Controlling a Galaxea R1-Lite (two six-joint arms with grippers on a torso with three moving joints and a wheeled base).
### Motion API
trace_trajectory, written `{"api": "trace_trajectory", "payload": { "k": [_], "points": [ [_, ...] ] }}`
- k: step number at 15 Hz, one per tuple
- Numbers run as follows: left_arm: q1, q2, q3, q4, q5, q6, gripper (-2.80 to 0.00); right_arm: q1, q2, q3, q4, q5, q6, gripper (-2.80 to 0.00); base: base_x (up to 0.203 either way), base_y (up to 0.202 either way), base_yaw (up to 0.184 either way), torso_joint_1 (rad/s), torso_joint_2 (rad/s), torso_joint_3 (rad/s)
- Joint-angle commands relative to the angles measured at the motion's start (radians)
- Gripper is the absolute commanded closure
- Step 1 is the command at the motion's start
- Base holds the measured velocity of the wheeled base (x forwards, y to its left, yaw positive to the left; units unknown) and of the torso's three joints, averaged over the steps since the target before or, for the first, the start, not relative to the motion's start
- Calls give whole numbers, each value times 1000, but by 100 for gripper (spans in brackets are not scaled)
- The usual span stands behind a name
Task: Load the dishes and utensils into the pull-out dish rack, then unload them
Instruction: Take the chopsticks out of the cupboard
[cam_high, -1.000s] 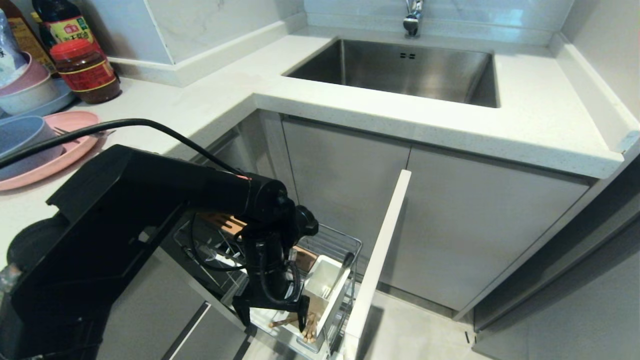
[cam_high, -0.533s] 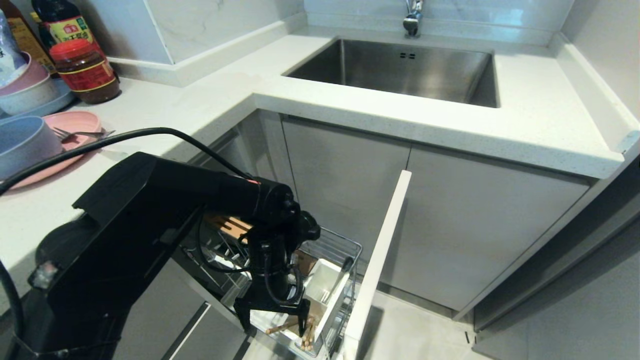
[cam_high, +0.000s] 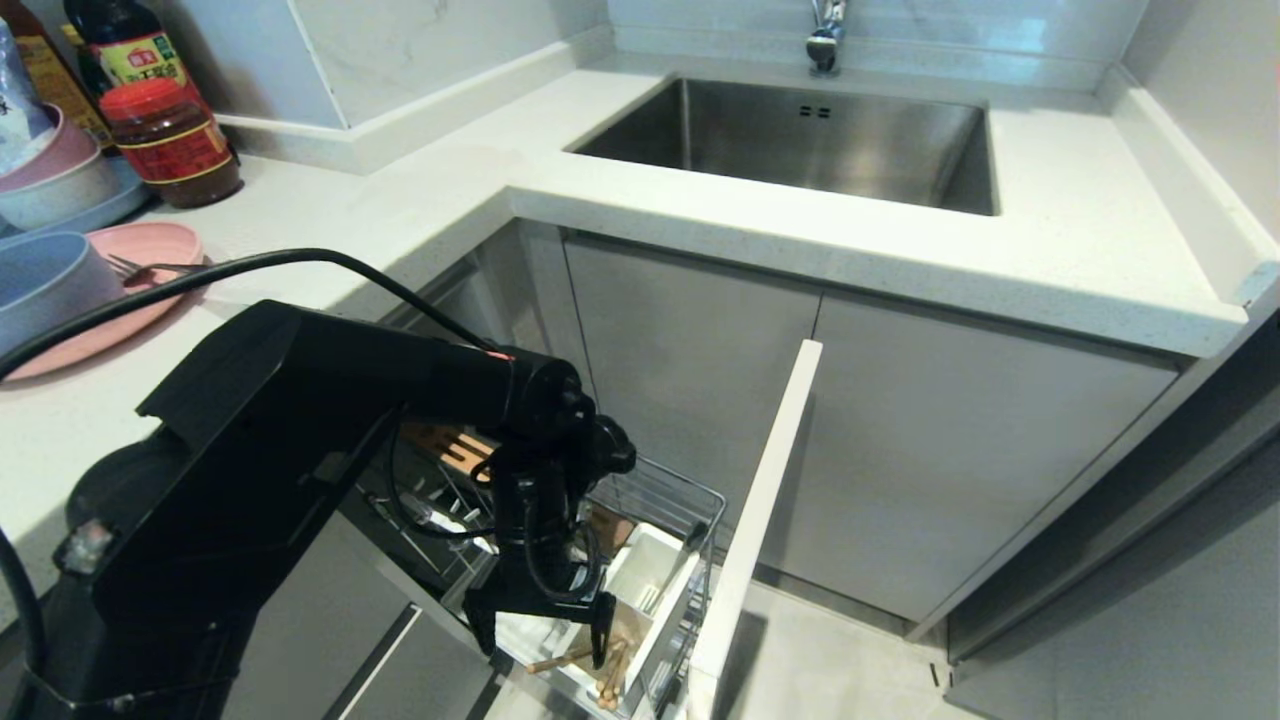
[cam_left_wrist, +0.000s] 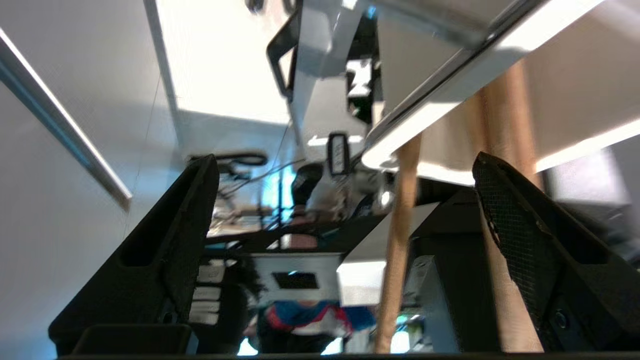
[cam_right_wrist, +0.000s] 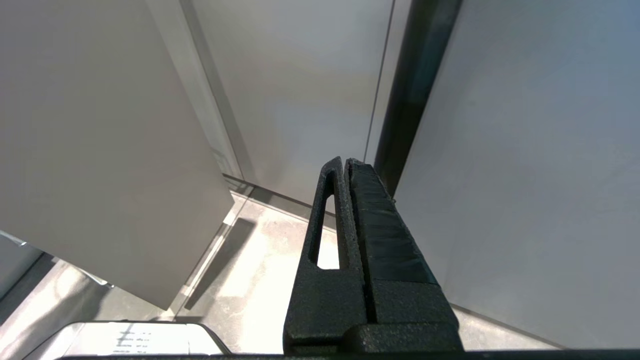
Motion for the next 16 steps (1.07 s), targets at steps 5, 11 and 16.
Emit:
{"api": "trace_trajectory", "payload": {
  "k": [5, 11, 16],
  "points": [
    [2, -43, -32, 0, 5, -80, -280, 0, 0, 0, 0, 0, 0, 0, 0, 0, 0, 0, 0, 0],
    [-3, -103, -1, 72, -2, -1, -280, 0, 0, 0, 0, 0, 0, 0, 0, 0, 0, 0, 0, 0],
    [-3, -71, 11, 130, -7, 62, -280, 0, 0, 0, 0, 0, 0, 0, 0, 0, 0, 0, 0, 0]
  ]
}}
